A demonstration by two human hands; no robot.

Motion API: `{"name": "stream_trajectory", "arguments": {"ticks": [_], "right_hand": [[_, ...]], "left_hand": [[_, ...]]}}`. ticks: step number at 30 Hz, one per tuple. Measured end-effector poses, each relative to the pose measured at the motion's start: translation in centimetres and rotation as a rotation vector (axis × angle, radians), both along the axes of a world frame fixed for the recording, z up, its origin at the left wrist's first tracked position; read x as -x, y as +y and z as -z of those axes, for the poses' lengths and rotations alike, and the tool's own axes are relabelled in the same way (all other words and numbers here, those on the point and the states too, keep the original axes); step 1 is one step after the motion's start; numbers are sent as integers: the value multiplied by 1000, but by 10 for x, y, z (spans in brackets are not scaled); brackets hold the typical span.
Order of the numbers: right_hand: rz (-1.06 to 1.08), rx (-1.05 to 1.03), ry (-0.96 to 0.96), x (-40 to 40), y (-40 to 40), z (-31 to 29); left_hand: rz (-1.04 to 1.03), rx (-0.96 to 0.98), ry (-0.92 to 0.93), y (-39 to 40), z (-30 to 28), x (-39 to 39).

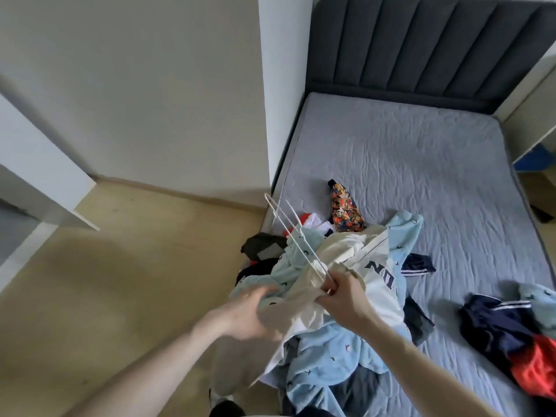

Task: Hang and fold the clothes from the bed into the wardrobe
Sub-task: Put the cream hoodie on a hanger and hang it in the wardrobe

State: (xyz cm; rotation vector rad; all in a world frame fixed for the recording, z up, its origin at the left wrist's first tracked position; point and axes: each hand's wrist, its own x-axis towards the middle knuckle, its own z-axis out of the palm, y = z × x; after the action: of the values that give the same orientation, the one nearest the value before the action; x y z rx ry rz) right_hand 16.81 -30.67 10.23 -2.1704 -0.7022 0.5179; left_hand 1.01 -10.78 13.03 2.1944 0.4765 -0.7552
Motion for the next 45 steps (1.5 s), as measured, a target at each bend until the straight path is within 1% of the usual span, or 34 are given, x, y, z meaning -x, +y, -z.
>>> {"name": "stream_trajectory", "arguments": {"ticks": [2, 5, 7, 8, 9, 10, 12, 15, 17, 19, 21, 23, 24, 25, 26, 28, 31, 32, 34, 36, 38, 41, 43, 45], "right_hand": [[34, 3, 38, 5, 1, 1], [62, 51, 199, 5, -12, 9], [76, 121, 334, 2, -37, 21], [101, 174, 366, 0, -53, 29], [160, 215, 370, -1, -67, 37], [264, 268, 353, 0, -84, 46], [484, 307, 330, 8, -109, 63], [744, 245, 320, 22, -129, 89], [882, 202, 418, 26, -124, 95], [980, 179, 572, 23, -111, 100], [1000, 115, 789, 15, -96, 107], [955, -36, 1013, 1, -87, 119], [933, -119, 1090, -8, -84, 125], [901, -149, 1145, -17, -77, 120], [867, -130, 1154, -25, -71, 115], [793, -58, 1076, -37, -62, 104], [720, 111, 813, -47, -53, 93], [681, 127, 733, -51, -52, 80], [652, 65, 615, -64, -50, 54], [644, -44, 525, -82, -46, 23], [544, -125, 445, -98, -38, -9], [323, -132, 343, -111, -23, -54], [223, -169, 311, -121, -10, -89], [118, -232, 255, -125, 2, -133]], "left_hand": [[-20, 9, -149, -41, 12, -18], [-100, -60, -238, -69, 37, -34], [-186, -41, -299, -73, 50, -33], [-245, -12, -323, -75, 56, -32], [-299, 20, -337, -75, 61, -30], [-330, 59, -346, -77, 65, -28], [-369, 129, -362, -80, 68, -24], [-411, 248, -390, -91, 57, -26], [-425, 301, -417, -98, 49, -28], [-397, 323, -433, -104, 43, -28], [-339, 287, -438, -107, 41, -27], [-229, 170, -407, -108, 41, -25], [-166, 109, -396, -109, 40, -24], [-108, 64, -393, -109, 39, -23], [-52, 34, -385, -109, 38, -22], [35, 1, -363, -109, 31, -19], [144, -39, -338, -110, 25, -15], [182, -45, -318, -109, 21, -14], [278, -54, -217, -103, 17, -13], [298, -19, -106, -89, 13, -14], [209, 10, -113, -68, 13, -18], [-46, -62, -256, -27, -2, -40], [-203, -93, -375, -2, -26, -64], [-280, -123, -466, 16, -50, -85]]}}
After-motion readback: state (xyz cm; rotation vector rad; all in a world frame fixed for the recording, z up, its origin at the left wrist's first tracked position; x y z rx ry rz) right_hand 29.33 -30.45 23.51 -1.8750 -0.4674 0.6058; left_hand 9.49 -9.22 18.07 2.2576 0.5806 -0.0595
